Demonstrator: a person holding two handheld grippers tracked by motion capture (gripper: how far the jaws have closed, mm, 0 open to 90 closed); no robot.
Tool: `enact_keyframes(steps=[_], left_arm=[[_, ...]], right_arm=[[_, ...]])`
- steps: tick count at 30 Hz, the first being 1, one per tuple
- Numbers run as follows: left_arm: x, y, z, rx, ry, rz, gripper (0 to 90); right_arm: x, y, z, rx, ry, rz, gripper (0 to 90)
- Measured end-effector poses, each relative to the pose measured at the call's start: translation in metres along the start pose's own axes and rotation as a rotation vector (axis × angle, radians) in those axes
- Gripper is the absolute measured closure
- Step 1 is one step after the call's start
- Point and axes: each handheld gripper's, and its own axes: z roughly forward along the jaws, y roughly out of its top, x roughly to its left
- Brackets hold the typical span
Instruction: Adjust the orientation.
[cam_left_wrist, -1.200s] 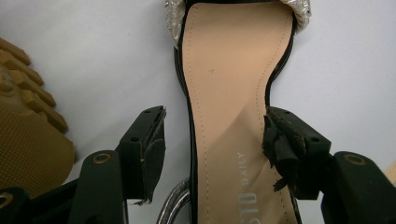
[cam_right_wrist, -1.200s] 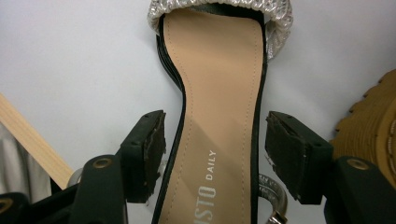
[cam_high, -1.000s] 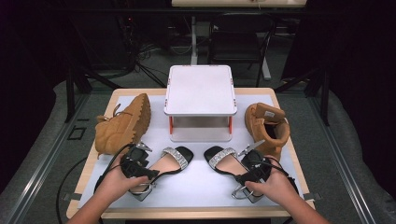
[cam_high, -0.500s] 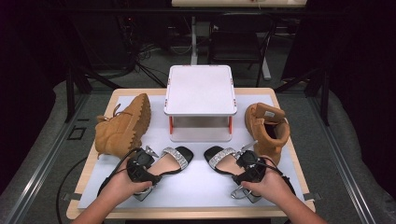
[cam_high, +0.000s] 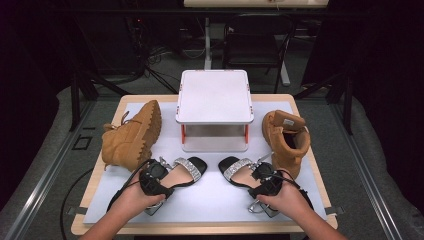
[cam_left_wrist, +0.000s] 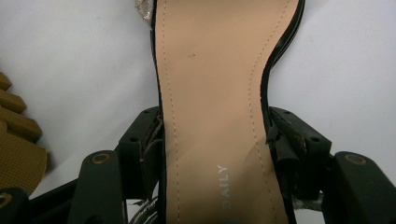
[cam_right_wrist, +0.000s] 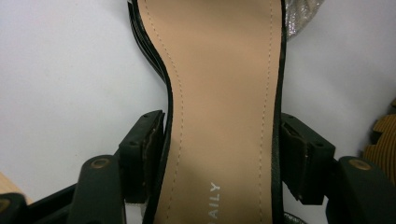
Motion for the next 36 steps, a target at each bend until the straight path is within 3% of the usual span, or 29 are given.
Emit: enact_keyframes(steps=[5, 10, 12, 21, 22, 29, 36], left_arm=[[-0.003, 0.0005, 0.0012, 0.005, 0.024, 0.005, 38.8], [-0.0037, 0.0005, 0.0008, 0.004, 0.031, 0.002, 40.0], [-0.0025, 0.0001, 0.0002, 0.003, 0.023, -0.018, 40.7], [-0.0033, -0.0006, 0.0001, -0.006, 0.028, -0.032, 41.8], [-0.0026, -0.0013, 0.0001, -0.013, 0.026, -0.037, 41.8], [-0.0027, -0.0018, -0.0002, -0.017, 0.027, -0.048, 42.2], [-0.0029, -0.0001, -0.0011, -0.011, 0.02, -0.091, 42.4]], right_arm=[[0.0015, -0.0006, 0.0008, -0.012, -0.001, 0.012, 37.7], [0.0053, -0.0011, 0.001, -0.005, -0.046, -0.033, 37.7], [0.0036, -0.0015, 0.0002, -0.008, -0.029, -0.019, 38.2], [0.0053, -0.0024, -0.0003, -0.016, -0.04, 0.005, 39.5], [0.0062, -0.0034, 0.0006, -0.039, -0.023, 0.023, 39.9], [0.0064, -0.0041, -0.0001, -0.037, -0.032, 0.027, 40.4], [0.0057, -0.004, -0.0017, -0.026, -0.029, 0.035, 40.9]])
